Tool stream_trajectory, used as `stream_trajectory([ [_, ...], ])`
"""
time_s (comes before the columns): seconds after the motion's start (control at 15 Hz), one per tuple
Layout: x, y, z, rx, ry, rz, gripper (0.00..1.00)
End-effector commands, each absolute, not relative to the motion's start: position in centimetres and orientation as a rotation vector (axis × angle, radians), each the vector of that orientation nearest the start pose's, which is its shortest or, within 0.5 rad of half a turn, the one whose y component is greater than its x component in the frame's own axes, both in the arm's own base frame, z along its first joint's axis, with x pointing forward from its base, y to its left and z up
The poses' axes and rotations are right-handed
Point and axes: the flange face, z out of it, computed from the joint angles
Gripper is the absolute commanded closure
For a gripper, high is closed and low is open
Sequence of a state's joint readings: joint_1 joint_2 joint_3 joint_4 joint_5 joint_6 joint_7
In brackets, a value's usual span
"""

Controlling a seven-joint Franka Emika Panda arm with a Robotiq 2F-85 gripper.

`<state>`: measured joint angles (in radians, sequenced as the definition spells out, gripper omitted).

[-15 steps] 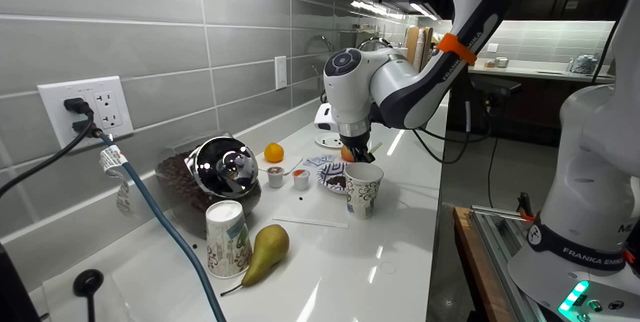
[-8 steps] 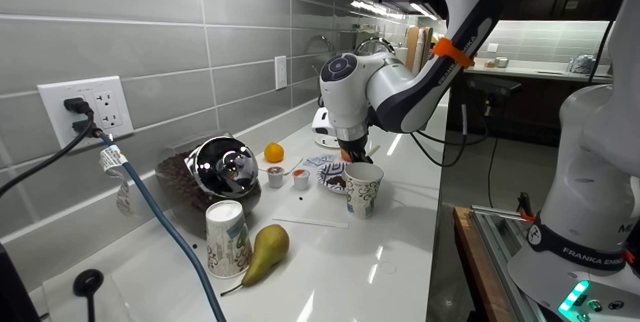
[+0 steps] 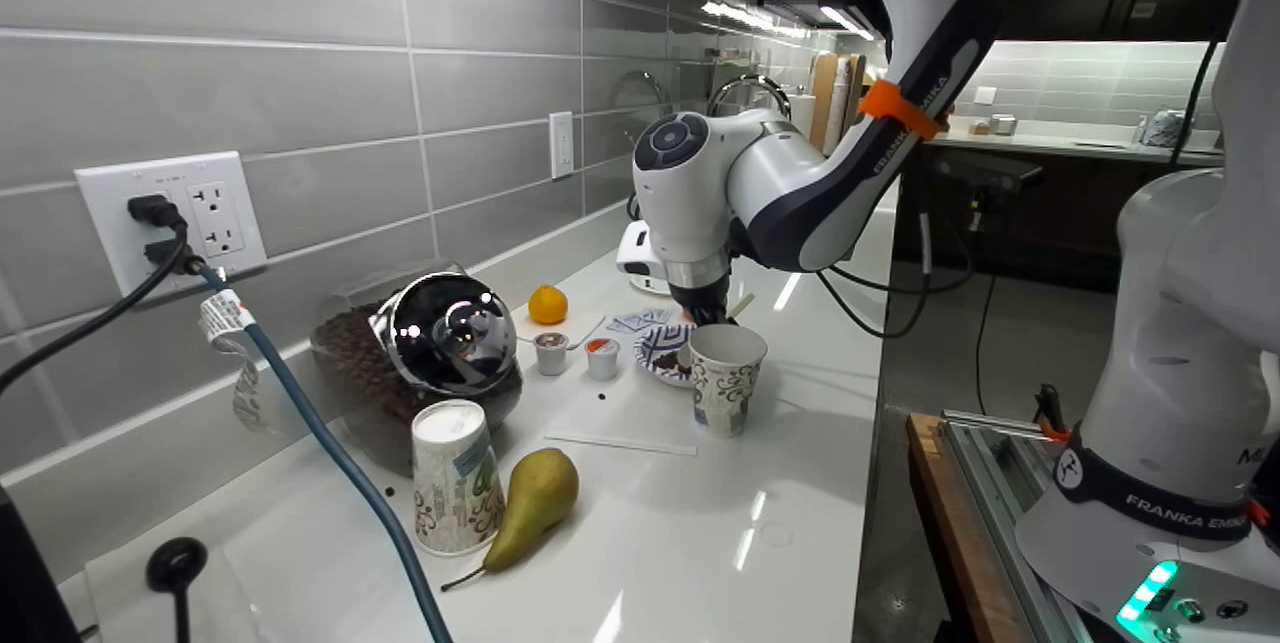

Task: Pick up the spoon, scoop some content out the bowl, put the content into the cup and place the spoon down to the right of the bowl

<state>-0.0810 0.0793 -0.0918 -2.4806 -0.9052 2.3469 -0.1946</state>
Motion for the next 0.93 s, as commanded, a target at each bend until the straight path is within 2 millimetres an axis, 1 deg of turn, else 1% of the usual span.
stream_trajectory([
  [0.0,45.3,-8.1,24.3,2.385,0.971,-0.399,0.96],
  [0.13,45.4,-7.5,24.3,2.385,0.991,-0.387,0.96],
  [0.47,45.5,-6.7,24.2,2.391,1.027,-0.364,0.96],
  [0.87,45.6,-6.6,24.0,2.412,1.054,-0.330,0.96],
])
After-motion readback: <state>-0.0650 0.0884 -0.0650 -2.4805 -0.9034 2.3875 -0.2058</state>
